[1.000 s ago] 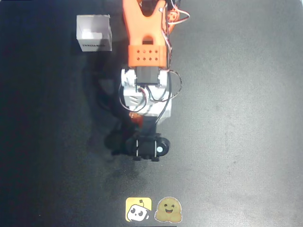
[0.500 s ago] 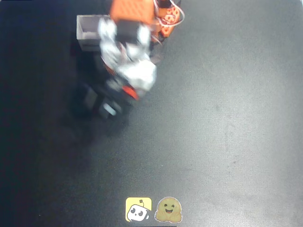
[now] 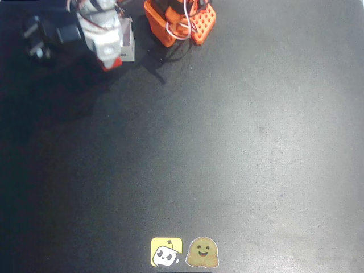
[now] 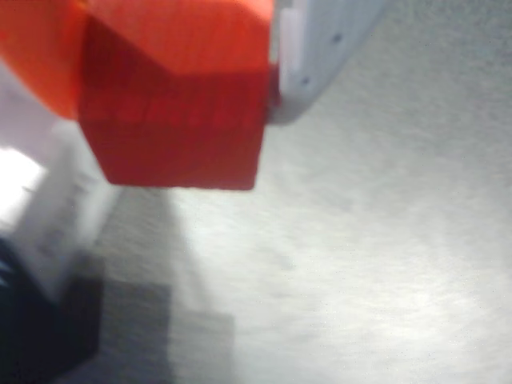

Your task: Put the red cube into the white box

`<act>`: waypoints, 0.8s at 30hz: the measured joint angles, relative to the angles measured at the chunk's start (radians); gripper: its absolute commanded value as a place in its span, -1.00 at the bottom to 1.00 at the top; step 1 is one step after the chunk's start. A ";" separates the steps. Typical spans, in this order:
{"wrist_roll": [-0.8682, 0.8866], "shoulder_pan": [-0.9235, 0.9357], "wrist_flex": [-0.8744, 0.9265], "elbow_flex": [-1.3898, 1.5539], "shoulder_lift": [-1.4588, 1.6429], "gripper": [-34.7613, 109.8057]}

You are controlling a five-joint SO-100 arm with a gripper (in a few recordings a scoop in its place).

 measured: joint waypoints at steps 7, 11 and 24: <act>-0.020 0.150 0.052 0.002 0.018 -0.52; -0.075 0.230 0.054 0.002 0.021 -0.52; -0.184 0.307 -0.002 0.002 0.032 -0.26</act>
